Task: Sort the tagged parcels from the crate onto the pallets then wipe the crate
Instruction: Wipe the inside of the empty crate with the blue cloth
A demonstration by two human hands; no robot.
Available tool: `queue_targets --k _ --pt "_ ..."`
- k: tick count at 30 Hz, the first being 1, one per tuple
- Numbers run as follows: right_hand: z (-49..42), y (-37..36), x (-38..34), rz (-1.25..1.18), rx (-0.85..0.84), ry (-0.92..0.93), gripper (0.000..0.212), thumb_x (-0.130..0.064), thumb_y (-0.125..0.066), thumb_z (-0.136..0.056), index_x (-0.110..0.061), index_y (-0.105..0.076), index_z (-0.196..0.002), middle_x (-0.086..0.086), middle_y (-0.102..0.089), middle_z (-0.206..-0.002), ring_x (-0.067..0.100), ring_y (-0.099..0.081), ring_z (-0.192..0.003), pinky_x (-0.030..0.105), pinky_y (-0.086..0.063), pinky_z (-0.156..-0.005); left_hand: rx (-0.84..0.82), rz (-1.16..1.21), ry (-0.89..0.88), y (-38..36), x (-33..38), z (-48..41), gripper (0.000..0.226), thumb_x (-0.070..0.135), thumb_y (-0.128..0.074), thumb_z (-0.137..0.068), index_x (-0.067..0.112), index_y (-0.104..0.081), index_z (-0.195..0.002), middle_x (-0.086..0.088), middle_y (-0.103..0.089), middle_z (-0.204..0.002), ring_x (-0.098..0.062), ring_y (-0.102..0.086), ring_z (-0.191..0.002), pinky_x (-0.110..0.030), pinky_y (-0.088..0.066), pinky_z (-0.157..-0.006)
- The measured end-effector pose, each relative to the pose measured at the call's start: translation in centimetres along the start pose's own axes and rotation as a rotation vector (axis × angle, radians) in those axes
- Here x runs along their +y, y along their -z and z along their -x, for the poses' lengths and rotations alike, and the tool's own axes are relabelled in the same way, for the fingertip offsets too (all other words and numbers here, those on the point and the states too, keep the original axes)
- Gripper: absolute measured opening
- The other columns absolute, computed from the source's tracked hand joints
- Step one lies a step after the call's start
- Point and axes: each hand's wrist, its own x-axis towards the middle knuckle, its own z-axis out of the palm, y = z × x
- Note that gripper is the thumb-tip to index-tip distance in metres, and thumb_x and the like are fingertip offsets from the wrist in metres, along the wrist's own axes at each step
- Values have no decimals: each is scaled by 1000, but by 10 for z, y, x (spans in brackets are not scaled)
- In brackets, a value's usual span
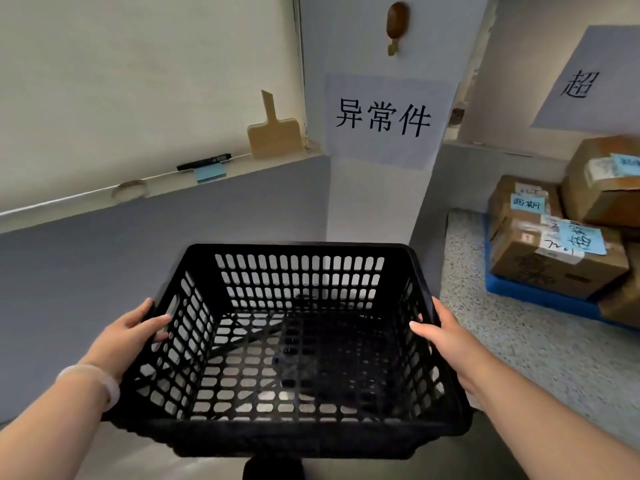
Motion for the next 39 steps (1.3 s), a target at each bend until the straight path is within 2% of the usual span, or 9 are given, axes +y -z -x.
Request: queue_targets --k 10,15,19,22,25,29,34,36,39 --pt "-121 -30 -1 -84 278 -238 71 -29 -67 -89 -30 -31 -150 3 -48 -141 26 -52 -121 46 -43 -101 -265 -61 40 -71 34 -176 66 32 -67 -92 42 -35 -149 0 -65 -128 -17 -60 -119 -41 -34 -115" --pt "-165 -35 10 -117 430 -351 22 -17 -56 -97 -23 -50 -117 -2 -61 -95 12 -56 -84 32 -44 -67 -306 17 179 -127 30 -220 55 32 -67 -93 60 -44 -134 8 -66 -122 -23 -67 -105 -47 -52 -94" --pt "-213 -25 36 -135 488 -439 28 -22 -59 -93 -21 -53 -121 1 -63 -102 19 -60 -90 41 -48 -90 -388 -25 249 -174 15 -254 41 32 -62 -95 72 -59 -98 6 -74 -109 -27 -71 -99 -52 -52 -94" --pt "-251 -16 59 -116 531 -510 49 -25 -62 -89 -19 -50 -136 3 -60 -123 30 -59 -111 51 -45 -102 -422 5 297 -206 -4 -277 38 32 -59 -96 66 -58 -113 1 -73 -113 -32 -71 -101 -57 -53 -91" --pt "-283 -7 84 -71 542 -543 45 -20 -60 -89 -18 -52 -133 10 -60 -122 32 -57 -110 50 -45 -101 -420 47 291 -238 -24 -293 38 28 -55 -99 58 -58 -122 0 -71 -119 -32 -69 -106 -55 -54 -90" --pt "-313 1 113 -88 564 -525 38 -15 -56 -92 -24 -49 -128 4 -58 -107 23 -54 -89 40 -45 -84 -378 84 269 -276 -43 -298 40 24 -49 -103 44 -51 -137 8 -66 -120 -12 -66 -100 -28 -51 -69" --pt "-341 10 144 -72 550 -564 45 -20 -58 -85 -25 -53 -129 8 -62 -119 29 -58 -103 47 -48 -94 -364 108 252 -305 -53 -301 48 20 -49 -102 36 -41 -147 15 -58 -125 9 -56 -84 -12 -43 -62" --pt "-346 11 154 -66 537 -582 46 -19 -59 -85 -24 -52 -130 7 -61 -121 28 -58 -104 47 -48 -95 -357 88 231 -311 -63 -305 45 19 -49 -103 39 -42 -143 17 -56 -121 8 -55 -85 -11 -41 -64" --pt "-350 10 164 -52 550 -563 39 -12 -59 -83 -25 -57 -120 8 -65 -112 29 -61 -99 49 -52 -91 -351 51 205 -313 -76 -315 50 23 -53 -101 40 -39 -147 16 -50 -140 -5 -57 -111 -21 -43 -85"
